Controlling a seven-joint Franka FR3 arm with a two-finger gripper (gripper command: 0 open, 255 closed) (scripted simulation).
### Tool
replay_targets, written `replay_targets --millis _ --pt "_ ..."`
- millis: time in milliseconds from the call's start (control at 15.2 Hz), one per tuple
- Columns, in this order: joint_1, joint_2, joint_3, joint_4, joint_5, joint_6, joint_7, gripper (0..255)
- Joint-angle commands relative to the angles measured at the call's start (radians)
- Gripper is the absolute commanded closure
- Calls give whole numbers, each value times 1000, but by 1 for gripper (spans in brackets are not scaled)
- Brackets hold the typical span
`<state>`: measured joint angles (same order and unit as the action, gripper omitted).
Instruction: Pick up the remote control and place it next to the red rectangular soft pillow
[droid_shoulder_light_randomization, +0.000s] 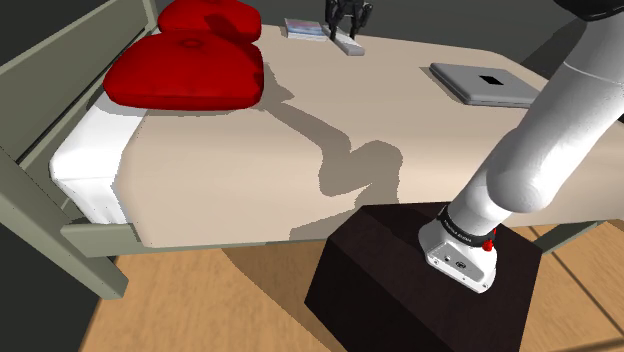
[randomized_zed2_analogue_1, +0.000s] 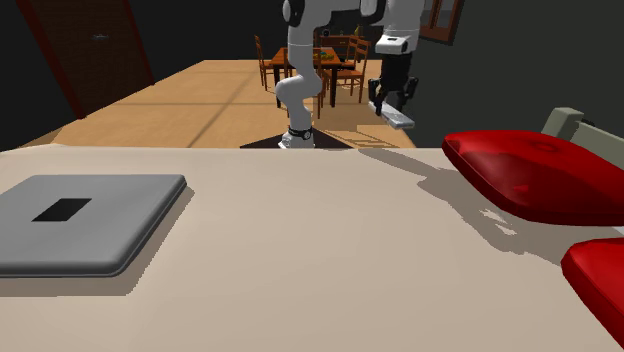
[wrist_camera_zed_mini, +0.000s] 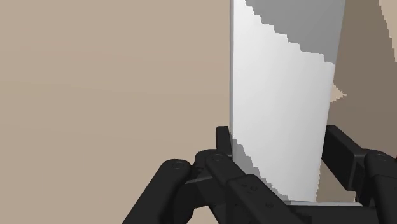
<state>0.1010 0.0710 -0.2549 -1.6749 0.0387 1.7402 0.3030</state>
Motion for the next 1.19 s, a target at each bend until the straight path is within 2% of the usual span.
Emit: replay_targets --millis 0,594,1122 --pt "23 1 19 2 -1 0 44 255" --pt "131 44 111 58 -2 -8 244 255" --pt "225 150 181 200 -3 -40 411 255"
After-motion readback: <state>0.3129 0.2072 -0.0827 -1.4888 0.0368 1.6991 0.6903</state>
